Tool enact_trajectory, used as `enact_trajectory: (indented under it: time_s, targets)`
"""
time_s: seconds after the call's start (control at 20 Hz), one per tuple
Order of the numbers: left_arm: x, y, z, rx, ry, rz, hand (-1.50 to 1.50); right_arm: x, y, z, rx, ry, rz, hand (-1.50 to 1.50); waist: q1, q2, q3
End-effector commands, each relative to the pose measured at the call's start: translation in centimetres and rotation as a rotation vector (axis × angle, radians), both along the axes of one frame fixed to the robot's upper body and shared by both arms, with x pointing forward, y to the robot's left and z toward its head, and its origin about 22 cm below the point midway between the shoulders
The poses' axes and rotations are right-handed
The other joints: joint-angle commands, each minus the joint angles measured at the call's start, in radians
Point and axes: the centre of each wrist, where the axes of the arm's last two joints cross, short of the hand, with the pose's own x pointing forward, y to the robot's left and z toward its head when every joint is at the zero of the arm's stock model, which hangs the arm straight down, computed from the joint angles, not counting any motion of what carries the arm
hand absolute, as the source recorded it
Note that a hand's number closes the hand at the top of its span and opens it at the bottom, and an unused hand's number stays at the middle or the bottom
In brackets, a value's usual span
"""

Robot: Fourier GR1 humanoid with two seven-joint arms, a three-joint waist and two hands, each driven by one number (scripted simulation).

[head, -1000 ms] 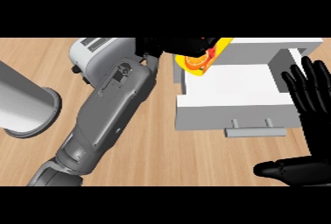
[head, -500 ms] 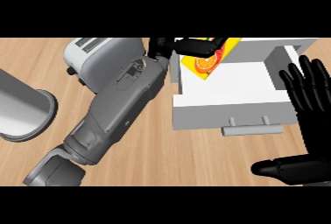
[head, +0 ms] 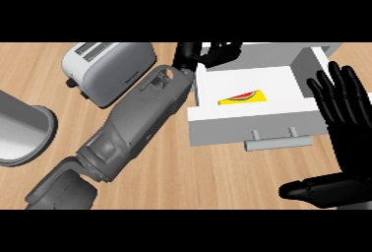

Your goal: Pick up the cup, place it into the drawer and close the drawer

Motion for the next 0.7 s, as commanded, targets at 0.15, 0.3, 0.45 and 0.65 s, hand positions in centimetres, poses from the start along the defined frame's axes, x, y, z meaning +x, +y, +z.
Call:
enact_trajectory:
  time_s: [0.15,0.3,0.45,0.65]
  targets:
    - [-0.3,-0.1,-1.8,0.126,0.013,0.042,1.50,0.1,-0.9,1.3,-0.005,-0.014,0.042,-1.50,-0.038,0.008,0.001]
    - [-0.1,-1.2,0.4,0.172,0.013,0.052,-1.50,-0.3,-1.1,0.6,0.005,-0.017,0.040,-1.50,-0.028,0.004,0.001]
    - [-0.5,-0.7,-1.2,0.120,0.008,0.038,-1.50,1.0,0.6,0.8,0.023,-0.024,0.054,-1.50,-0.014,0.007,0.000]
    - [-0.6,-1.2,-0.2,0.022,0.004,0.003,-1.50,-0.2,-0.8,0.6,0.039,-0.038,0.065,-1.50,-0.028,0.008,0.000]
